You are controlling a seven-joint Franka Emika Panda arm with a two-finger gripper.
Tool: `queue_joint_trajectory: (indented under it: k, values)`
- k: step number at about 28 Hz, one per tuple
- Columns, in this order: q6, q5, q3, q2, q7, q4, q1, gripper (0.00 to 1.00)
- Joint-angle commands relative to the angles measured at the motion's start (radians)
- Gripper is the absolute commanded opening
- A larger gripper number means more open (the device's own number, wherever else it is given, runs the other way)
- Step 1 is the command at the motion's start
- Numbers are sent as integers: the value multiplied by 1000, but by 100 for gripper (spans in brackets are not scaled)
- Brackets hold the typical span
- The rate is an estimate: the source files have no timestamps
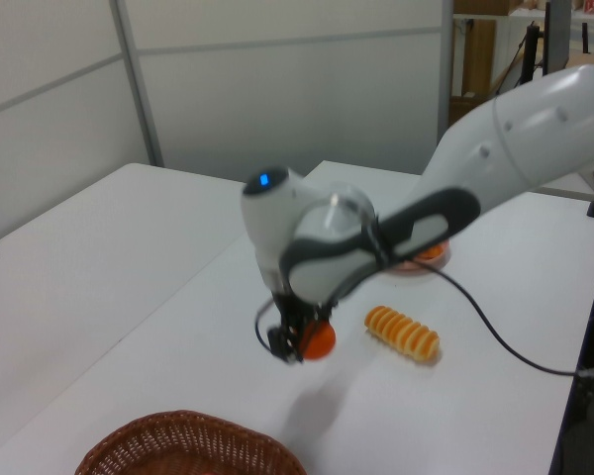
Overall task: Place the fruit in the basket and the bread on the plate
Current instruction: 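Carry the orange into the wicker basket beside the apple and release, then move the gripper to the ridged spiral bread and grasp it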
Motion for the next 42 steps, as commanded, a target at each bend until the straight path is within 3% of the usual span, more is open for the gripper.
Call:
queue_joint_trajectory:
  k: [1,6,11,15,18,24,25,27,28,29,38,42]
  values:
    - [-143,57,12,-15,17,149,16,0]
    - [-170,54,55,-6,92,189,71,0]
    - [-169,37,123,57,198,224,103,0]
    - [-161,-23,170,130,275,232,136,0]
    - [-149,-69,173,179,347,258,168,0]
    - [-146,-74,173,232,387,289,208,0]
    - [-146,-74,173,235,390,289,209,4]
    - [-144,-72,175,236,390,289,211,31]
    - [-141,-70,175,236,393,289,214,78]
    - [-141,-69,175,236,393,289,215,100]
    - [-143,-61,173,226,404,294,231,100]
    - [-155,-49,158,177,399,314,211,100]
